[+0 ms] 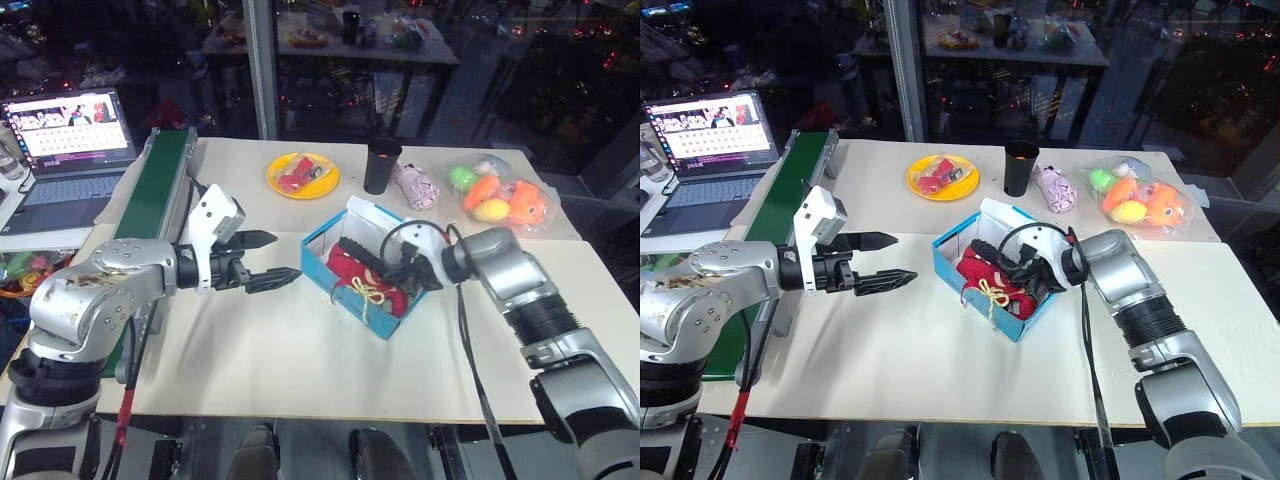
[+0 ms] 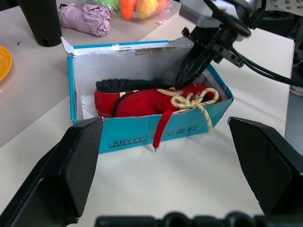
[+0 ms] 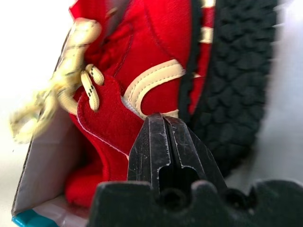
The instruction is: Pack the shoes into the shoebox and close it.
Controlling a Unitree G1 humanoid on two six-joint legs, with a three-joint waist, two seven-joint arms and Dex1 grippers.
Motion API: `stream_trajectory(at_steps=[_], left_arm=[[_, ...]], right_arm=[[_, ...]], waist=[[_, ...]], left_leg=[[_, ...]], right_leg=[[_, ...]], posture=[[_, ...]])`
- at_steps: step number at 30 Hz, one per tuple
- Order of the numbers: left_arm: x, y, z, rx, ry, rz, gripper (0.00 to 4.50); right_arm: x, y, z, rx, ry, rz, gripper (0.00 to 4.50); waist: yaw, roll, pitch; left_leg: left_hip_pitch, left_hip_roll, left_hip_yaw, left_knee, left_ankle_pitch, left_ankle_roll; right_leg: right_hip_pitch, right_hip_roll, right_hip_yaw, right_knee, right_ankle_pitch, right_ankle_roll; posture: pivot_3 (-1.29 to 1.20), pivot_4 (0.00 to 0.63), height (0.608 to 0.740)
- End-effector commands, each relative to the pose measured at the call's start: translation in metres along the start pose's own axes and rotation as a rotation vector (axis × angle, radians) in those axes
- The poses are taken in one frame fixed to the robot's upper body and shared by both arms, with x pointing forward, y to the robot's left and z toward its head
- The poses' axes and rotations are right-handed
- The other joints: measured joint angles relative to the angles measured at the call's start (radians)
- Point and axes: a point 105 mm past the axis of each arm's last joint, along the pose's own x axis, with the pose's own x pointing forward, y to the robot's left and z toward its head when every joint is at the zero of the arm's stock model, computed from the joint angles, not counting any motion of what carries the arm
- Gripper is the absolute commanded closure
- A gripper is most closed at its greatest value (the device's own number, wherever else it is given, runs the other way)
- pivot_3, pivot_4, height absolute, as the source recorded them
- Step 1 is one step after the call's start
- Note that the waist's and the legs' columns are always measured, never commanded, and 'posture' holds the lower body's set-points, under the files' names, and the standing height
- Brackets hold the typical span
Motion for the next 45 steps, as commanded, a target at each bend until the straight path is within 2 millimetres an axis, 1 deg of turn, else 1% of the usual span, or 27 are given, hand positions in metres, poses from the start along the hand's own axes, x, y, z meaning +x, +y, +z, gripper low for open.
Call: stream_trajectory(at_steps=[1, 2, 4, 7, 10, 11, 12, 14, 15, 17, 19, 20, 21, 22, 23, 24, 25, 26, 28, 29, 31, 33, 36, 38, 41, 44, 45], left_arm=[[-0.006, -0.001, 0.012, 0.051, -0.025, 0.013, 0.00], [-0.007, -0.001, 0.012, 0.052, -0.024, 0.014, 0.00], [-0.007, -0.002, 0.012, 0.054, -0.022, 0.013, 0.00], [-0.006, -0.001, 0.012, 0.055, -0.021, 0.013, 0.00], [-0.005, -0.001, 0.013, 0.057, -0.020, 0.009, 0.00], [-0.004, -0.001, 0.013, 0.057, -0.020, 0.007, 0.00], [-0.003, -0.001, 0.014, 0.058, -0.021, 0.003, 0.00], [-0.001, -0.001, 0.014, 0.058, -0.022, -0.003, 0.00], [0.000, -0.001, 0.014, 0.059, -0.023, -0.006, 0.00], [0.002, -0.002, 0.015, 0.060, -0.024, -0.013, 0.00], [0.003, -0.002, 0.015, 0.061, -0.023, -0.020, 0.00], [0.003, -0.002, 0.015, 0.061, -0.023, -0.023, 0.00], [0.003, -0.003, 0.014, 0.060, -0.020, -0.033, 0.00], [0.004, -0.004, 0.014, 0.060, -0.017, -0.043, 0.00], [0.004, -0.005, 0.013, 0.059, -0.013, -0.054, 0.00], [0.004, -0.006, 0.013, 0.060, -0.010, -0.063, 0.00], [0.004, -0.006, 0.012, 0.060, -0.006, -0.073, 0.00], [0.004, -0.006, 0.012, 0.061, -0.003, -0.080, 0.00], [0.005, -0.007, 0.011, 0.065, 0.002, -0.097, 0.00], [0.006, -0.007, 0.011, 0.068, 0.003, -0.104, 0.00], [0.009, -0.006, 0.012, 0.072, 0.004, -0.119, 0.00], [0.013, -0.006, 0.012, 0.076, 0.004, -0.135, 0.00], [0.017, -0.006, 0.012, 0.081, 0.005, -0.160, 0.00], [0.019, -0.006, 0.012, 0.084, 0.007, -0.174, 0.00], [0.022, -0.006, 0.013, 0.090, 0.011, -0.195, 0.00], [0.024, -0.006, 0.013, 0.092, 0.012, -0.207, 0.00], [0.024, -0.006, 0.013, 0.092, 0.012, -0.209, 0.00]], right_arm=[[0.026, 0.016, -0.032, -0.026, 0.146, 0.077, 4.46], [0.030, 0.018, -0.038, -0.035, 0.174, 0.085, 4.46], [0.041, 0.022, -0.066, -0.086, 0.305, 0.087, 4.46], [0.047, 0.022, -0.095, -0.174, 0.452, 0.067, 4.46], [0.050, 0.019, -0.105, -0.254, 0.523, 0.040, 4.46], [0.050, 0.018, -0.106, -0.279, 0.536, 0.033, 4.46], [0.052, 0.016, -0.105, -0.310, 0.547, 0.015, 4.46], [0.053, 0.014, -0.102, -0.354, 0.562, -0.010, 4.46], [0.053, 0.013, -0.101, -0.366, 0.561, -0.018, 4.46], [0.054, 0.012, -0.094, -0.372, 0.539, -0.044, 4.46], [0.051, 0.009, -0.085, -0.354, 0.500, -0.068, 4.46], [0.048, 0.008, -0.081, -0.343, 0.480, -0.079, 4.46], [0.046, 0.010, -0.066, -0.254, 0.390, -0.075, 4.46], [0.042, 0.012, -0.054, -0.195, 0.320, -0.068, 4.46], [0.035, 0.014, -0.040, -0.137, 0.241, -0.063, 4.46], [0.028, 0.016, -0.028, -0.085, 0.171, -0.057, 4.46], [0.017, 0.017, -0.014, -0.038, 0.101, -0.054, 4.46], [0.010, 0.020, -0.005, -0.006, 0.056, -0.050, 4.46], [-0.012, 0.020, 0.014, 0.048, -0.041, -0.069, 4.46], [-0.025, 0.020, 0.020, 0.064, -0.073, -0.083, 4.46], [-0.052, 0.017, 0.029, 0.098, -0.125, -0.134, 4.46], [-0.076, 0.013, 0.031, 0.127, -0.153, -0.199, 4.46], [-0.100, 0.006, 0.026, 0.170, -0.163, -0.296, 4.46], [-0.115, 0.003, 0.012, 0.206, -0.134, -0.367, 4.46], [-0.137, 0.002, -0.027, 0.276, -0.031, -0.487, 4.46], [-0.147, 0.010, -0.062, 0.351, 0.046, -0.556, 4.46], [-0.149, 0.012, -0.070, 0.361, 0.066, -0.570, 4.46]], waist=[[-0.005, -0.001, -0.001], [-0.007, -0.001, -0.001], [-0.014, -0.003, -0.003], [-0.020, -0.013, -0.012], [-0.021, -0.020, -0.023], [-0.018, -0.025, -0.028], [-0.016, -0.027, -0.031], [-0.017, -0.024, -0.035], [-0.020, -0.020, -0.037], [-0.026, -0.012, -0.042], [-0.026, -0.008, -0.046], [-0.022, -0.011, -0.049], [-0.015, -0.016, -0.052], [-0.006, -0.025, -0.054], [0.002, -0.029, -0.054], [0.018, -0.024, -0.049], [0.024, -0.014, -0.043], [0.024, -0.005, -0.038], [0.014, 0.005, -0.028], [0.006, 0.007, -0.024], [0.000, 0.011, -0.016], [0.004, 0.008, -0.013], [0.013, 0.006, -0.012], [0.021, 0.006, -0.011], [0.037, 0.006, -0.011], [0.042, 0.006, -0.011], [0.042, 0.006, -0.011]], left_leg=[[0.001, 0.000, 0.000, 0.000, 0.000, 0.000], [0.003, 0.000, 0.000, 0.000, 0.000, 0.000], [0.005, 0.000, 0.000, 0.000, 0.000, 0.000], [0.013, 0.001, 0.000, -0.002, -0.002, -0.003], [0.030, 0.001, 0.000, -0.004, -0.007, -0.011], [0.032, 0.001, 0.000, -0.003, -0.008, -0.011], [0.036, 0.001, 0.000, -0.002, -0.008, -0.012], [0.034, 0.001, -0.001, -0.002, -0.009, -0.012], [0.032, 0.001, -0.001, -0.003, -0.009, -0.012], [0.020, 0.003, -0.001, -0.004, -0.009, -0.011], [0.012, 0.006, 0.006, -0.008, -0.010, -0.010], [0.009, 0.009, 0.013, -0.011, -0.010, -0.010], [0.005, 0.018, 0.034, -0.020, -0.010, -0.010], [0.005, 0.021, 0.057, -0.030, -0.010, -0.010], [0.008, 0.018, 0.077, -0.036, -0.010, -0.010], [0.010, 0.017, 0.086, -0.038, -0.010, -0.010], [0.013, 0.014, 0.079, -0.031, -0.010, -0.010], [0.013, 0.008, 0.061, -0.027, -0.010, -0.010], [0.013, 0.000, 0.031, -0.018, -0.009, -0.009], [0.015, -0.002, 0.022, -0.012, -0.004, -0.004], [0.011, -0.002, 0.021, -0.002, -0.003, -0.003], [0.004, -0.003, 0.021, 0.003, 0.000, 0.002], [-0.009, -0.004, 0.023, 0.000, -0.002, 0.017], [-0.011, -0.003, 0.023, 0.000, -0.009, 0.021], [-0.014, -0.003, 0.023, -0.001, -0.015, 0.030], [-0.015, -0.004, 0.025, 0.001, -0.021, 0.032], [-0.015, -0.004, 0.027, 0.002, -0.021, 0.032]], right_leg=[[0.000, 0.000, 0.000, 0.000, 0.000, 0.000], [0.002, 0.000, 0.000, 0.000, 0.000, -0.001], [0.003, 0.000, 0.000, 0.001, -0.001, -0.003], [0.011, 0.000, 0.000, 0.000, -0.001, -0.005], [0.021, -0.002, -0.002, -0.004, -0.004, -0.007], [0.024, -0.002, -0.002, -0.004, -0.004, -0.008], [0.029, -0.004, -0.004, -0.006, -0.005, -0.008], [0.031, -0.005, -0.004, -0.016, -0.005, -0.009], [0.031, -0.004, -0.005, -0.024, -0.005, -0.009], [0.031, -0.004, -0.008, -0.040, -0.004, -0.010], [0.030, -0.005, -0.007, -0.047, -0.004, -0.011], [0.030, -0.005, -0.007, -0.047, -0.003, -0.013], [0.029, -0.005, -0.010, -0.035, -0.001, -0.021], [0.021, -0.006, -0.018, -0.015, -0.004, -0.028], [0.007, -0.008, -0.014, -0.004, -0.007, -0.034], [0.000, -0.017, -0.014, 0.003, -0.006, -0.034], [-0.003, -0.020, -0.015, 0.005, -0.006, -0.034], [0.000, -0.021, -0.021, 0.002, -0.006, -0.034], [0.010, -0.020, -0.034, 0.001, -0.005, -0.032], [0.018, -0.018, -0.040, 0.001, -0.004, -0.030], [0.016, -0.019, -0.041, -0.002, -0.002, -0.024], [0.012, -0.019, -0.040, -0.002, 0.001, -0.017], [-0.003, -0.016, -0.036, -0.002, 0.000, -0.009], [-0.005, -0.015, -0.035, 0.000, -0.004, -0.010], [-0.007, -0.014, -0.035, -0.002, -0.010, -0.009], [-0.006, -0.015, -0.035, -0.003, -0.012, -0.007], [-0.006, -0.016, -0.034, -0.005, -0.012, -0.006]], posture=[[0.00, 0.150, 0.736], [0.00, 0.150, 0.736], [0.00, 0.150, 0.736], [0.00, 0.150, 0.736], [0.00, 0.150, 0.736], [0.00, 0.150, 0.736], [0.00, 0.150, 0.736], [0.00, 0.150, 0.736], [0.00, 0.150, 0.736], [0.00, 0.150, 0.736], [0.00, 0.150, 0.736], [0.00, 0.150, 0.736], [0.00, 0.150, 0.736], [0.00, 0.150, 0.736], [0.00, 0.150, 0.736], [0.00, 0.150, 0.736], [0.00, 0.150, 0.736], [0.00, 0.150, 0.736], [0.00, 0.150, 0.736], [0.00, 0.150, 0.736], [0.00, 0.150, 0.736], [0.00, 0.150, 0.736], [0.00, 0.150, 0.736], [0.00, 0.150, 0.736], [0.00, 0.150, 0.736], [0.00, 0.150, 0.736], [0.00, 0.150, 0.736]])
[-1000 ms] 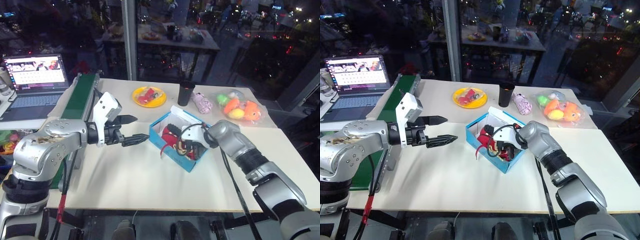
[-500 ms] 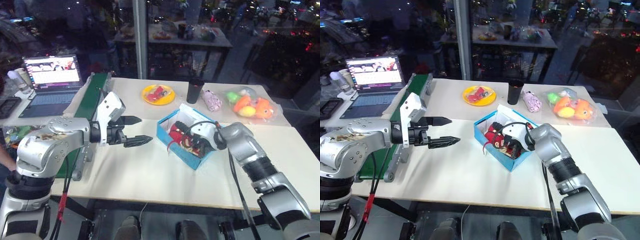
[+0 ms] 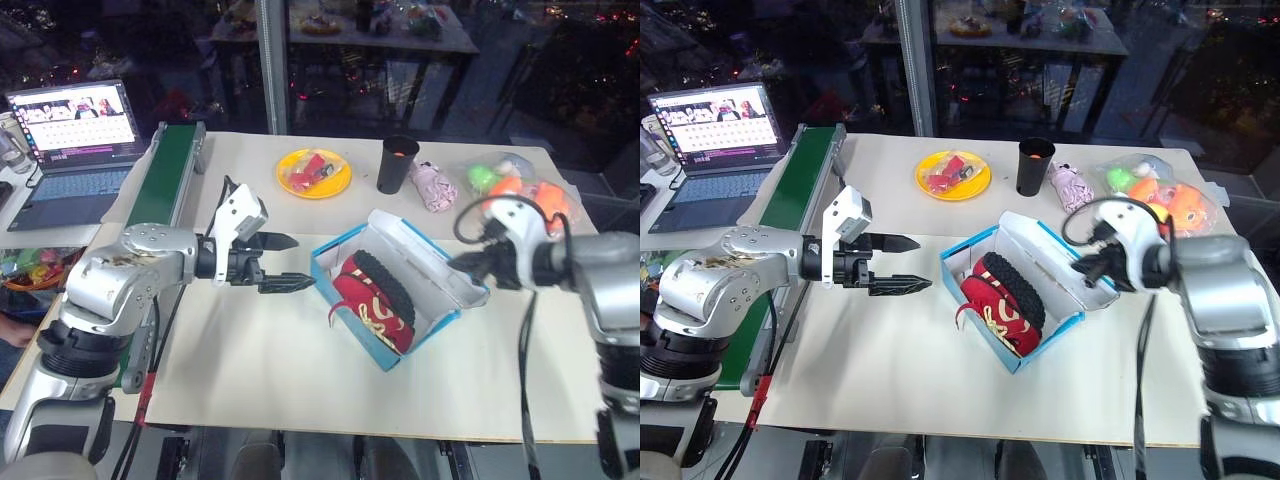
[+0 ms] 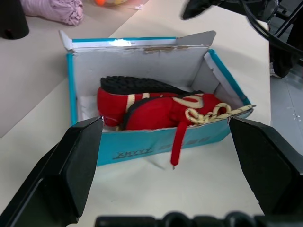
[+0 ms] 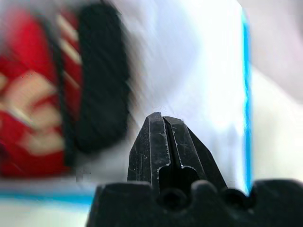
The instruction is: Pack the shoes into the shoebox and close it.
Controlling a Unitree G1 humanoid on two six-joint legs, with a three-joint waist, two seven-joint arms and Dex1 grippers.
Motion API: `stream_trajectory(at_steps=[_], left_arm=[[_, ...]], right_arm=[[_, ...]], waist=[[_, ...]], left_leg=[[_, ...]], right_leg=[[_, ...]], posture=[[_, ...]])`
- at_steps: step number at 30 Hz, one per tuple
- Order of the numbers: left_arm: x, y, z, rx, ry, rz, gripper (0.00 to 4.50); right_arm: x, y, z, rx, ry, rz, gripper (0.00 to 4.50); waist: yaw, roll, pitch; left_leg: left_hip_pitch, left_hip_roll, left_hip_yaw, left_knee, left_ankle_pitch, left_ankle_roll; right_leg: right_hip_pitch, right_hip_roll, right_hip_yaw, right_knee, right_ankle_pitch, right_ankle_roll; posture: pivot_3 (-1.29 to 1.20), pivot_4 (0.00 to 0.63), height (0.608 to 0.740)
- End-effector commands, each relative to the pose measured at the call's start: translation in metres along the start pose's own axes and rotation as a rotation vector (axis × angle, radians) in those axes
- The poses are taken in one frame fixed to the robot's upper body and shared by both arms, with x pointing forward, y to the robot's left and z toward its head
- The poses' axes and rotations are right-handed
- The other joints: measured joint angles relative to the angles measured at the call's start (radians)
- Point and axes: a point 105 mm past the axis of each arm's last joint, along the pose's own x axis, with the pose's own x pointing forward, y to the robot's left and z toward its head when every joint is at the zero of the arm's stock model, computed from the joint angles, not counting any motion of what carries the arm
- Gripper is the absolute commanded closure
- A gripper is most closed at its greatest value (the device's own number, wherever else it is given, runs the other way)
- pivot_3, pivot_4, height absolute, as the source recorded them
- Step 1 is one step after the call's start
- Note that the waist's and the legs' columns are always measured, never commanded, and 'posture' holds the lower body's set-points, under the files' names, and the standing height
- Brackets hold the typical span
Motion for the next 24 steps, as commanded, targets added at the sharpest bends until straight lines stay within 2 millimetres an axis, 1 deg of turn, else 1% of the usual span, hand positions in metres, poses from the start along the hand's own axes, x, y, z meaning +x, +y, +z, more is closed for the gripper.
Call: stream_trajectory(at_steps=[1, 2, 5, 7, 8, 9, 10, 11, 12, 14, 17, 20, 21, 24], left_arm=[[0.001, -0.002, 0.013, 0.063, -0.024, -0.017, 0.00], [0.002, -0.002, 0.013, 0.063, -0.023, -0.025, 0.00], [0.004, -0.002, 0.012, 0.062, -0.017, -0.042, 0.00], [0.005, -0.001, 0.012, 0.063, -0.017, -0.045, 0.00], [0.006, -0.001, 0.013, 0.064, -0.017, -0.047, 0.00], [0.007, -0.001, 0.013, 0.066, -0.016, -0.050, 0.00], [0.008, -0.001, 0.013, 0.068, -0.016, -0.053, 0.00], [0.008, 0.000, 0.014, 0.070, -0.017, -0.054, 0.00], [0.009, 0.000, 0.014, 0.073, -0.017, -0.054, 0.00], [0.009, 0.000, 0.015, 0.076, -0.017, -0.055, 0.00], [0.008, 0.000, 0.015, 0.079, -0.012, -0.054, 0.00], [0.004, 0.000, 0.015, 0.079, -0.005, -0.041, 0.00], [0.003, 0.001, 0.015, 0.078, -0.003, -0.036, 0.00], [0.000, 0.001, 0.016, 0.078, 0.002, -0.031, 0.00]], right_arm=[[-0.020, -0.010, -0.014, 0.037, -0.014, -0.098, 4.46], [-0.025, -0.012, -0.023, 0.095, -0.028, -0.105, 4.46], [-0.045, -0.021, -0.034, 0.268, -0.116, -0.138, 4.46], [-0.051, -0.021, -0.042, 0.318, -0.132, -0.135, 4.46], [-0.051, -0.021, -0.048, 0.335, -0.125, -0.140, 4.46], [-0.049, -0.021, -0.058, 0.351, -0.105, -0.142, 4.46], [-0.044, -0.017, -0.066, 0.370, -0.096, -0.127, 4.46], [-0.035, -0.013, -0.075, 0.390, -0.081, -0.118, 4.46], [-0.021, -0.006, -0.083, 0.400, -0.068, -0.095, 4.46], [0.004, 0.000, -0.090, 0.436, -0.100, -0.084, 4.46], [0.032, 0.005, -0.096, 0.452, -0.145, -0.073, 4.46], [0.053, 0.004, -0.097, 0.453, -0.211, -0.093, 4.46], [0.059, 0.003, -0.094, 0.457, -0.244, -0.099, 4.46], [0.070, -0.002, -0.090, 0.446, -0.304, -0.127, 4.46]], waist=[[-0.001, 0.000, 0.000], [-0.005, 0.000, 0.002], [-0.008, 0.000, 0.004], [-0.008, 0.003, 0.006], [-0.008, 0.003, 0.006], [-0.009, 0.003, 0.006], [-0.009, 0.003, 0.006], [-0.010, 0.002, 0.007], [-0.010, 0.001, 0.007], [-0.017, 0.002, 0.008], [-0.028, 0.003, 0.008], [-0.032, 0.004, 0.008], [-0.032, 0.005, 0.008], [-0.034, 0.005, 0.008]], left_leg=[[0.000, -0.001, 0.001, 0.002, 0.000, 0.000], [0.000, -0.001, 0.001, 0.005, 0.000, 0.000], [0.002, 0.000, 0.001, 0.007, -0.001, -0.002], [0.003, 0.001, 0.000, 0.015, 0.000, -0.002], [0.003, 0.001, 0.000, 0.017, 0.000, -0.002], [0.003, 0.001, 0.000, 0.018, 0.000, -0.002], [0.004, 0.001, 0.000, 0.018, 0.001, -0.002], [0.004, 0.001, 0.001, 0.020, 0.001, -0.002], [0.004, 0.001, 0.001, 0.020, 0.001, -0.002], [0.004, 0.001, 0.001, 0.022, 0.001, -0.002], [0.005, 0.000, 0.001, 0.023, 0.001, -0.003], [0.004, -0.001, 0.001, 0.023, 0.002, -0.002], [0.004, -0.001, 0.001, 0.022, 0.005, 0.001], [0.004, 0.000, 0.001, 0.022, 0.006, 0.001]], right_leg=[[0.001, -0.001, 0.000, 0.000, 0.000, 0.001], [0.001, -0.001, 0.001, 0.002, 0.000, 0.001], [0.003, 0.000, 0.002, 0.003, 0.000, 0.002], [0.005, 0.001, 0.002, 0.005, 0.000, 0.006], [0.006, 0.000, 0.003, 0.006, 0.000, 0.006], [0.006, 0.001, 0.003, 0.004, 0.001, 0.002], [0.007, 0.000, 0.003, 0.004, 0.003, 0.001], [0.007, 0.000, 0.003, 0.004, 0.004, 0.000], [0.008, 0.000, 0.003, 0.003, 0.006, -0.001], [0.007, 0.000, 0.004, 0.003, 0.009, -0.002], [0.007, 0.000, 0.006, 0.004, 0.012, -0.002], [0.006, 0.000, 0.007, 0.004, 0.013, 0.000], [0.006, 0.001, 0.008, 0.004, 0.013, 0.000], [0.006, 0.003, 0.009, 0.004, 0.014, 0.004]], posture=[[0.00, 0.150, 0.736], [0.00, 0.150, 0.736], [0.00, 0.150, 0.736], [0.00, 0.150, 0.736], [0.00, 0.150, 0.736], [0.00, 0.150, 0.736], [0.00, 0.150, 0.736], [0.00, 0.150, 0.736], [0.00, 0.150, 0.736], [0.00, 0.150, 0.736], [0.00, 0.150, 0.736], [0.00, 0.150, 0.736], [0.00, 0.150, 0.736], [0.00, 0.150, 0.736]])
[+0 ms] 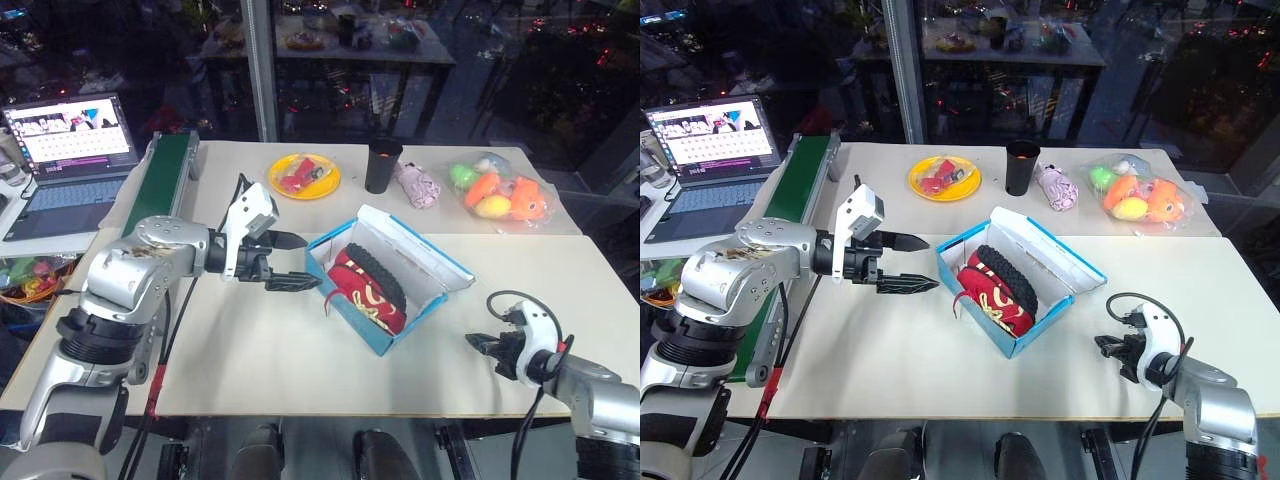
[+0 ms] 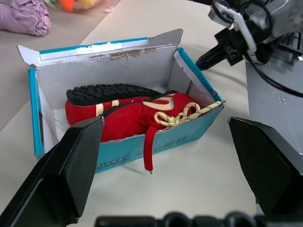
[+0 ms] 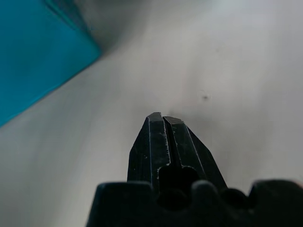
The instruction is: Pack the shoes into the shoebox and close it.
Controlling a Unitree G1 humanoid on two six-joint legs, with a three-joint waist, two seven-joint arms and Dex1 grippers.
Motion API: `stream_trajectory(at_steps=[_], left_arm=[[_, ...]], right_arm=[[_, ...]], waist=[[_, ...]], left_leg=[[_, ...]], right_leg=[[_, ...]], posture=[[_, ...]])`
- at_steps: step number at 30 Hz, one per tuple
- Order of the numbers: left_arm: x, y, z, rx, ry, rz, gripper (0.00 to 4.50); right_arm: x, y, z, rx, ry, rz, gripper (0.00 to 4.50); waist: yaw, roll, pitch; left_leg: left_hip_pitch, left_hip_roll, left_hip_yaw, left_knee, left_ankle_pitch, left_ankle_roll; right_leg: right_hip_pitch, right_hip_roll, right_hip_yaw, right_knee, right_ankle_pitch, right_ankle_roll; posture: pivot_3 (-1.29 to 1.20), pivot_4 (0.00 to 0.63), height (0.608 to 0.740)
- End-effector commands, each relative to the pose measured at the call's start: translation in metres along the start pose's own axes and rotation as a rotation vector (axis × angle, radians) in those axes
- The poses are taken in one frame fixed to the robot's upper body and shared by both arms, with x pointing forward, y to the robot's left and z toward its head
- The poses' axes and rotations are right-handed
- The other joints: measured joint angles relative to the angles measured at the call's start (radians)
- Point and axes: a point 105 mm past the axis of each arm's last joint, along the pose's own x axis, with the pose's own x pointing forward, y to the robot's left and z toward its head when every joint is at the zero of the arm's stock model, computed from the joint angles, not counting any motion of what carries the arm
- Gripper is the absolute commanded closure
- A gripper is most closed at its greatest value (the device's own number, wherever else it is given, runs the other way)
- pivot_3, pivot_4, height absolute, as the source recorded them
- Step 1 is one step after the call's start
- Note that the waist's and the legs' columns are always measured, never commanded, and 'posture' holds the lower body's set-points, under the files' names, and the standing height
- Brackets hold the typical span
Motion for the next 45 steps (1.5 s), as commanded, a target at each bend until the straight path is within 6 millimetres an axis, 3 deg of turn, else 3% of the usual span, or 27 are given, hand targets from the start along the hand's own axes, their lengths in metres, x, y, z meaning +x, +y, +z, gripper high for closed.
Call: stream_trajectory(at_steps=[1, 12, 16, 21, 24, 28, 32, 37, 41, 45], left_arm=[[-0.009, -0.002, 0.013, 0.044, -0.015, 0.010, 0.00], [-0.013, -0.002, 0.015, 0.048, 0.003, 0.018, 0.00], [-0.014, -0.001, 0.016, 0.050, 0.007, 0.019, 0.00], [-0.015, -0.002, 0.017, 0.051, 0.013, 0.016, 0.00], [-0.013, -0.002, 0.017, 0.051, 0.015, 0.005, 0.00], [-0.009, -0.003, 0.018, 0.057, 0.017, -0.018, 0.00], [-0.007, -0.001, 0.019, 0.068, 0.023, -0.029, 0.00], [-0.006, -0.002, 0.019, 0.070, 0.027, -0.038, 0.00], [-0.008, 0.000, 0.018, 0.073, 0.034, -0.034, 0.00], [-0.012, 0.001, 0.016, 0.071, 0.038, -0.018, 0.00]], right_arm=[[0.011, -0.005, 0.019, -0.061, -0.128, -0.029, 4.46], [0.049, -0.006, 0.048, -0.104, -0.282, 0.000, 4.46], [0.051, -0.007, 0.054, -0.128, -0.347, -0.002, 4.46], [0.040, 0.001, 0.067, -0.153, -0.477, 0.019, 4.46], [0.025, 0.008, 0.086, -0.216, -0.568, 0.027, 4.46], [0.003, 0.021, 0.128, -0.399, -0.655, 0.027, 4.46], [-0.026, 0.044, 0.168, -0.532, -0.702, 0.097, 4.46], [-0.041, 0.077, 0.181, -0.554, -0.676, 0.228, 4.46], [-0.045, 0.120, 0.171, -0.504, -0.578, 0.439, 4.46], [-0.038, 0.155, 0.140, -0.443, -0.413, 0.619, 4.46]], waist=[[0.000, 0.000, 0.000], [-0.002, 0.000, 0.000], [-0.002, 0.000, 0.000], [-0.003, 0.001, 0.000], [-0.002, 0.001, 0.001], [-0.004, 0.002, 0.001], [-0.003, 0.002, 0.001], [-0.002, 0.002, 0.001], [-0.002, 0.002, 0.001], [0.001, 0.002, 0.001]], left_leg=[[0.000, 0.000, 0.000, 0.000, 0.000, 0.000], [0.001, 0.000, 0.000, -0.002, 0.001, -0.001], [0.001, 0.001, 0.000, -0.002, 0.001, -0.002], [0.001, 0.002, 0.000, -0.003, 0.001, -0.002], [0.001, 0.003, 0.000, -0.003, 0.001, -0.002], [0.002, 0.003, 0.000, -0.003, 0.002, -0.003], [0.003, 0.002, 0.001, -0.003, 0.004, -0.006], [0.006, 0.003, 0.001, -0.003, 0.004, -0.006], [0.006, 0.003, 0.002, -0.004, 0.004, -0.006], [0.006, 0.003, 0.002, -0.004, 0.004, -0.006]], right_leg=[[0.000, 0.000, 0.001, 0.000, 0.001, 0.004], [0.000, 0.002, 0.003, 0.000, 0.001, 0.005], [0.000, 0.003, 0.003, 0.000, 0.001, 0.004], [0.000, 0.005, 0.004, 0.000, 0.001, 0.005], [-0.001, 0.006, 0.006, 0.001, 0.001, 0.005], [-0.001, 0.010, 0.012, 0.002, 0.002, 0.004], [-0.001, 0.010, 0.015, 0.002, 0.002, 0.004], [0.000, 0.011, 0.017, 0.002, 0.001, -0.001], [0.000, 0.011, 0.019, 0.003, 0.001, -0.001], [0.000, 0.011, 0.019, 0.002, 0.001, 0.000]], posture=[[0.00, 0.150, 0.736], [0.00, 0.150, 0.736], [0.00, 0.150, 0.736], [0.00, 0.150, 0.736], [0.00, 0.150, 0.736], [0.00, 0.150, 0.736], [0.00, 0.150, 0.736], [0.00, 0.150, 0.736], [0.00, 0.150, 0.736], [0.00, 0.150, 0.736]])
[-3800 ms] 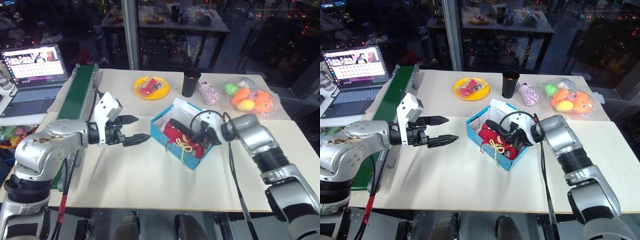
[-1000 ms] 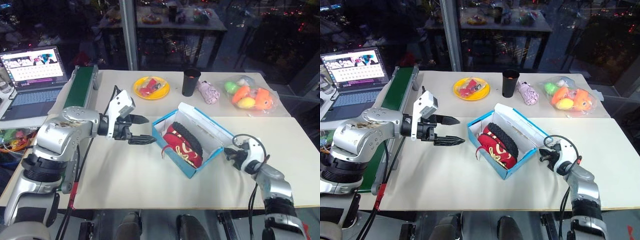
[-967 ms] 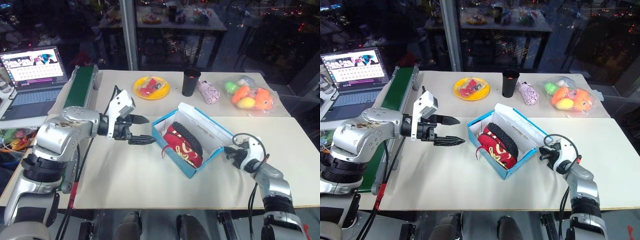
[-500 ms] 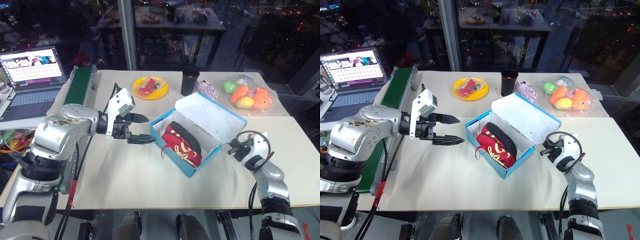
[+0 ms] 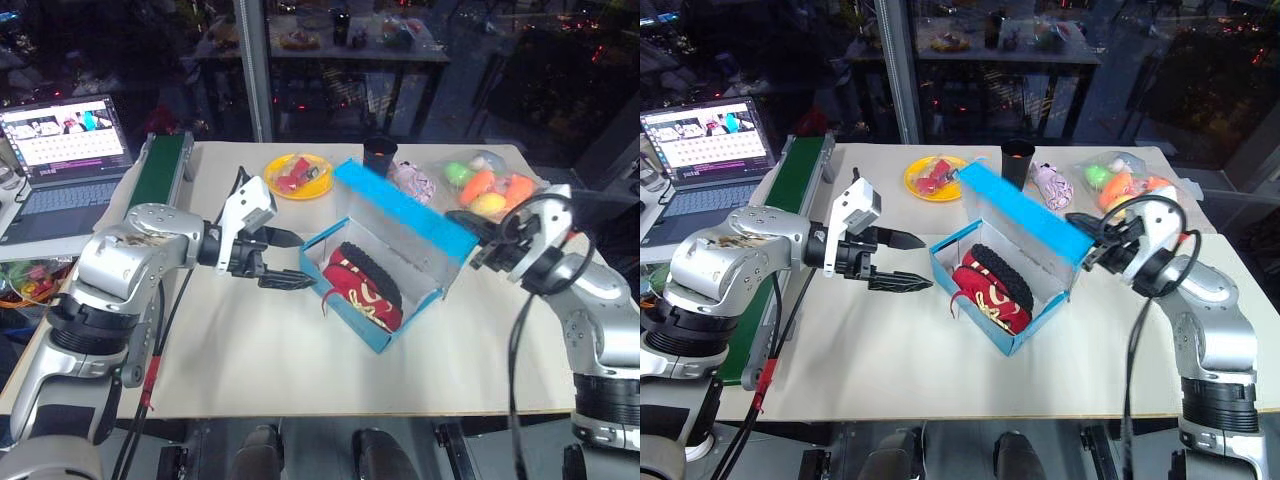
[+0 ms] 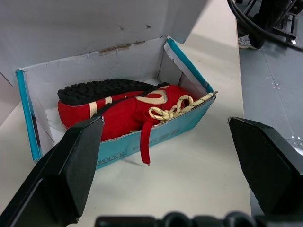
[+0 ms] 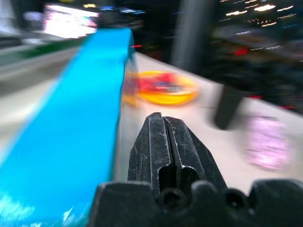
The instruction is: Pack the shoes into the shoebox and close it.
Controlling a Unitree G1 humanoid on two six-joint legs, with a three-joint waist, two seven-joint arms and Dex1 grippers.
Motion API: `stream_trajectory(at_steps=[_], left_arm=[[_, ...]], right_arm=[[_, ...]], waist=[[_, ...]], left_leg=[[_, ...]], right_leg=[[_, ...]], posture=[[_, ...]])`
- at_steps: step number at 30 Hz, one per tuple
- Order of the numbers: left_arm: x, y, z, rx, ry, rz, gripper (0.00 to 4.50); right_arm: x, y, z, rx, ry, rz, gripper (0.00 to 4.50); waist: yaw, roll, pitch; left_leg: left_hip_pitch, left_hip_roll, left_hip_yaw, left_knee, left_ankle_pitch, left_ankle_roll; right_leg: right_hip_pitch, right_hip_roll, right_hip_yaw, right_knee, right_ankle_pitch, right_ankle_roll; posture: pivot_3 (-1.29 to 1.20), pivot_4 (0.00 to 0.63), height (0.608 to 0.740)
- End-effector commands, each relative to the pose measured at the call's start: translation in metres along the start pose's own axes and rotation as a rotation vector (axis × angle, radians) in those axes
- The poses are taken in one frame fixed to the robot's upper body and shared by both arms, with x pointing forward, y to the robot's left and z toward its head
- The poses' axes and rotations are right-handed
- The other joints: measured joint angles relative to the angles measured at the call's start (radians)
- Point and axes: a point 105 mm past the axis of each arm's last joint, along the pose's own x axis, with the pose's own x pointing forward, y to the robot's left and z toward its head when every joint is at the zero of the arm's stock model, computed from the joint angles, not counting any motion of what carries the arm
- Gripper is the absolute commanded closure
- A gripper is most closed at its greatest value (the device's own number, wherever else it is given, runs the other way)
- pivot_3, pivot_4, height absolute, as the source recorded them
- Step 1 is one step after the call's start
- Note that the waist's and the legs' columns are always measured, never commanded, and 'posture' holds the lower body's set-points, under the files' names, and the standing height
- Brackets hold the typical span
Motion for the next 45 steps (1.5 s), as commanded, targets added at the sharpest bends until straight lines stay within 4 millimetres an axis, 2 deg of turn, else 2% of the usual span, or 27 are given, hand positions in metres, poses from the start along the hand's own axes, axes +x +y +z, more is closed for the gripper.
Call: stream_trajectory(at_steps=[1, 6, 12, 15, 19, 23, 27, 31, 36, 37, 40, 45], left_arm=[[-0.008, 0.001, 0.010, 0.057, -0.014, 0.027, 0.00], [-0.009, -0.002, 0.008, 0.048, -0.020, 0.040, 0.00], [-0.009, -0.006, 0.006, 0.035, -0.026, 0.056, 0.00], [-0.011, -0.008, 0.005, 0.029, -0.027, 0.068, 0.00], [-0.014, -0.011, 0.003, 0.017, -0.028, 0.091, 0.00], [-0.016, -0.013, -0.001, 0.000, -0.022, 0.109, 0.00], [-0.015, -0.014, -0.012, -0.008, 0.008, 0.120, 0.00], [-0.013, -0.012, -0.016, -0.015, 0.004, 0.124, 0.00], [-0.010, -0.013, -0.016, -0.016, -0.006, 0.113, 0.00], [-0.009, -0.013, -0.017, -0.018, -0.006, 0.110, 0.00], [-0.009, -0.014, -0.020, -0.022, -0.002, 0.102, 0.00], [-0.007, -0.018, -0.027, -0.037, 0.009, 0.078, 0.00]], right_arm=[[0.009, 0.037, -0.008, 0.091, 0.071, 0.162, 4.46], [0.022, 0.052, -0.033, 0.143, 0.170, 0.257, 4.46], [0.039, 0.060, -0.063, 0.167, 0.284, 0.328, 4.46], [0.041, 0.063, -0.088, 0.159, 0.391, 0.354, 4.46], [0.040, 0.069, -0.107, 0.141, 0.468, 0.408, 4.46], [0.037, 0.065, -0.123, 0.116, 0.529, 0.412, 4.46], [0.043, 0.058, -0.109, 0.116, 0.479, 0.401, 4.46], [0.048, 0.039, -0.068, 0.102, 0.366, 0.367, 4.46], [0.047, 0.023, -0.035, 0.070, 0.308, 0.332, 4.46], [0.047, 0.021, -0.028, 0.058, 0.298, 0.329, 4.46], [0.043, 0.022, -0.017, 0.013, 0.300, 0.344, 4.46], [0.040, 0.021, -0.014, -0.013, 0.311, 0.332, 4.46]], waist=[[0.001, 0.000, 0.000], [0.002, 0.000, 0.000], [0.000, -0.001, 0.000], [-0.002, -0.002, 0.000], [-0.003, -0.005, -0.002], [-0.003, -0.007, -0.005], [-0.004, -0.012, -0.010], [-0.002, -0.013, -0.010], [-0.001, -0.012, -0.009], [-0.001, -0.012, -0.009], [0.000, -0.012, -0.008], [0.002, -0.013, -0.008]], left_leg=[[0.000, 0.000, 0.000, 0.000, 0.000, 0.000], [-0.001, 0.000, 0.000, 0.001, 0.000, 0.000], [-0.001, 0.000, 0.000, 0.001, 0.000, 0.000], [-0.001, 0.000, 0.000, 0.001, 0.000, 0.000], [0.004, 0.000, 0.000, 0.000, 0.000, 0.000], [0.009, 0.001, 0.001, 0.000, 0.000, 0.000], [0.012, 0.001, 0.001, -0.001, -0.004, -0.007], [0.012, 0.001, 0.001, -0.001, -0.005, -0.008], [0.005, 0.001, 0.002, -0.002, -0.003, -0.005], [0.003, 0.001, 0.002, -0.003, 0.000, 0.000], [0.002, 0.001, 0.002, -0.003, 0.000, 0.000], [0.002, 0.001, 0.002, -0.004, 0.000, 0.000]], right_leg=[[0.000, 0.000, 0.000, 0.000, 0.000, -0.001], [0.000, 0.000, 0.000, 0.000, -0.001, -0.002], [-0.001, 0.000, 0.001, 0.000, -0.001, -0.002], [-0.001, 0.001, 0.001, 0.000, -0.001, -0.002], [0.002, 0.001, 0.001, 0.001, -0.001, -0.002], [0.005, 0.001, 0.002, 0.000, -0.001, -0.003], [0.008, 0.001, 0.002, 0.000, -0.002, -0.003], [0.008, 0.001, 0.002, -0.001, -0.002, -0.004], [0.000, 0.000, 0.002, 0.000, -0.001, -0.004], [-0.001, 0.001, 0.002, 0.000, -0.001, -0.005], [-0.002, 0.001, 0.003, 0.000, -0.001, -0.004], [-0.002, 0.001, 0.002, -0.001, -0.001, -0.003]], posture=[[0.00, 0.150, 0.736], [0.00, 0.150, 0.736], [0.00, 0.150, 0.736], [0.00, 0.150, 0.736], [0.00, 0.150, 0.736], [0.00, 0.150, 0.736], [0.00, 0.150, 0.736], [0.00, 0.150, 0.736], [0.00, 0.150, 0.736], [0.00, 0.150, 0.736], [0.00, 0.150, 0.736], [0.00, 0.150, 0.736]])
